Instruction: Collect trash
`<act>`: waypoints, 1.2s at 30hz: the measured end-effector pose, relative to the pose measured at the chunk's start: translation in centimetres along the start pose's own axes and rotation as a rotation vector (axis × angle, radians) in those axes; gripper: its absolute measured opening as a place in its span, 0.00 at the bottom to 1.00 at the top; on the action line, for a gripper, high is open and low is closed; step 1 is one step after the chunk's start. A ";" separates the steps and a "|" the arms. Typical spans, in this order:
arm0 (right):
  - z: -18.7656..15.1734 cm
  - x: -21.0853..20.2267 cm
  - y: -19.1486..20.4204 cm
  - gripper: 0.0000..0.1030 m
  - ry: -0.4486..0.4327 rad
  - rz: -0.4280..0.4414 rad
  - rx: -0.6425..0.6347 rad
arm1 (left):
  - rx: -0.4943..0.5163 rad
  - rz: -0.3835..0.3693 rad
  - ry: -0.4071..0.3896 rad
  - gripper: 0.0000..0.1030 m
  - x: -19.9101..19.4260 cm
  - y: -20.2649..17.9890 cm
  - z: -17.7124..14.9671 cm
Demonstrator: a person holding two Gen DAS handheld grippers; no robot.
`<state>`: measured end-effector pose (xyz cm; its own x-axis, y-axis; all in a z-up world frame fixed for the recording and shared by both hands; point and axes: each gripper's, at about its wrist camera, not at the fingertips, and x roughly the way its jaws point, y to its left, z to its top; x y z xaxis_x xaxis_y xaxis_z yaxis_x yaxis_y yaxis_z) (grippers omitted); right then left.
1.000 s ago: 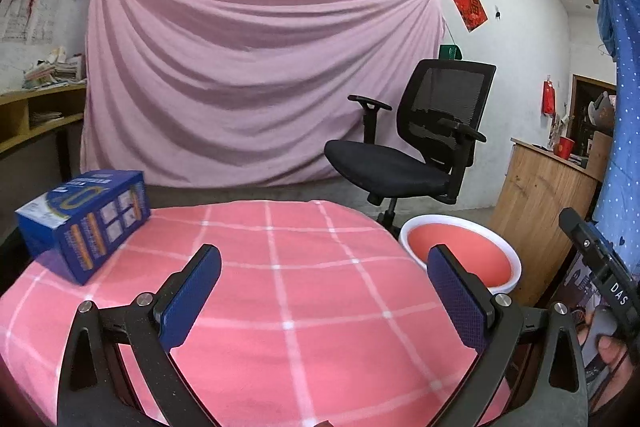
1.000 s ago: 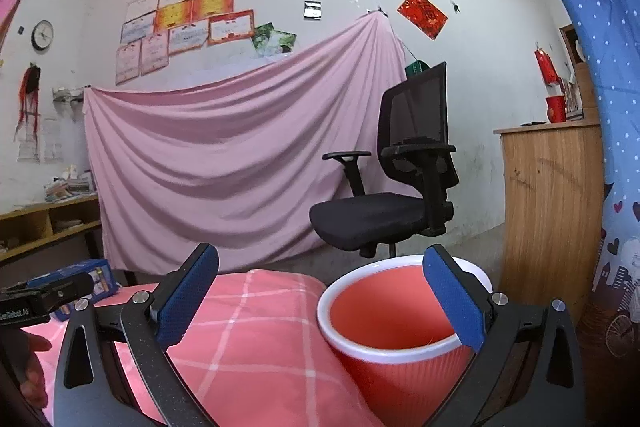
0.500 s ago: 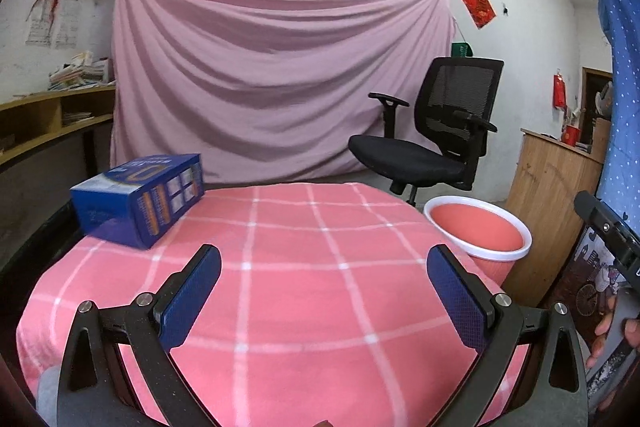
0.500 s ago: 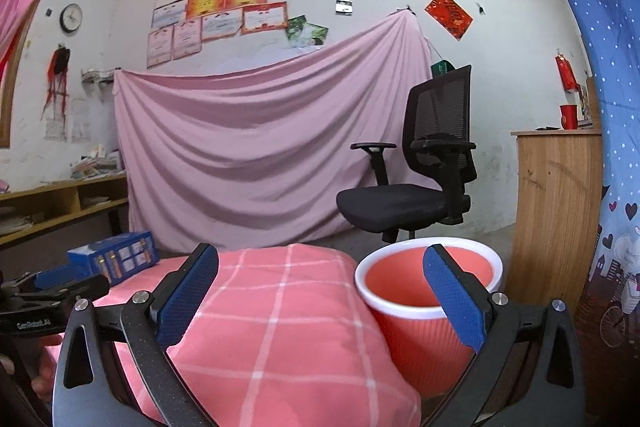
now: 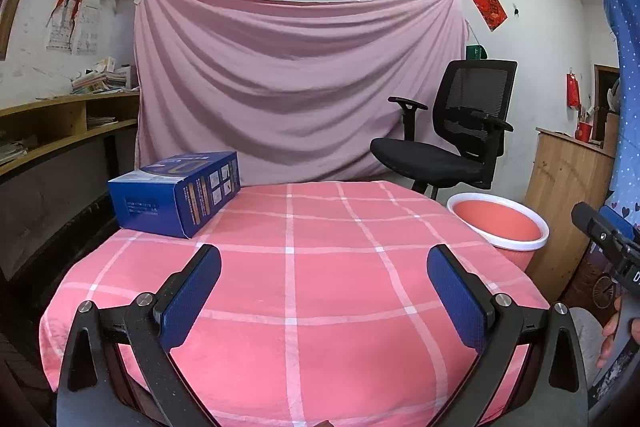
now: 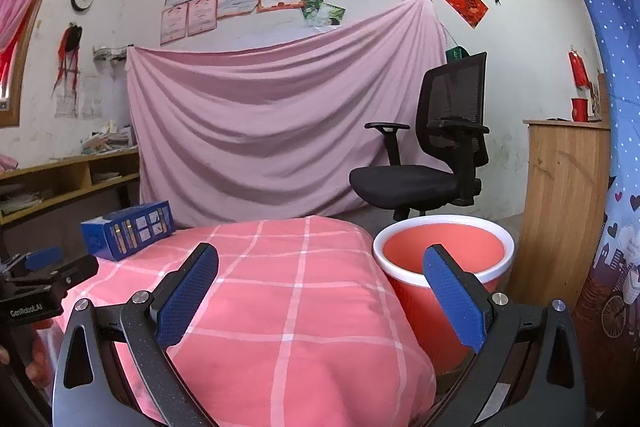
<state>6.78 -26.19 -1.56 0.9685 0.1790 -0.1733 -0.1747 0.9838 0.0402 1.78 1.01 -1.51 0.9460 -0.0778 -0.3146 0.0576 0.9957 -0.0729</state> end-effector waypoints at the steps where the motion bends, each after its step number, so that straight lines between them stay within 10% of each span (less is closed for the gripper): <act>1: -0.1 0.1 0.1 1.00 0.005 0.000 -0.003 | 0.001 0.002 -0.002 0.98 0.0 0.0 -0.1; 36: -0.5 0.4 0.3 1.00 0.022 -0.003 0.000 | -0.003 0.008 0.005 0.98 0.0 0.1 -0.3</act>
<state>7.01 -25.83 -2.09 0.9648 0.1758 -0.1955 -0.1713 0.9844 0.0399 1.71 1.10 -1.82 0.9449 -0.0699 -0.3199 0.0489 0.9961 -0.0731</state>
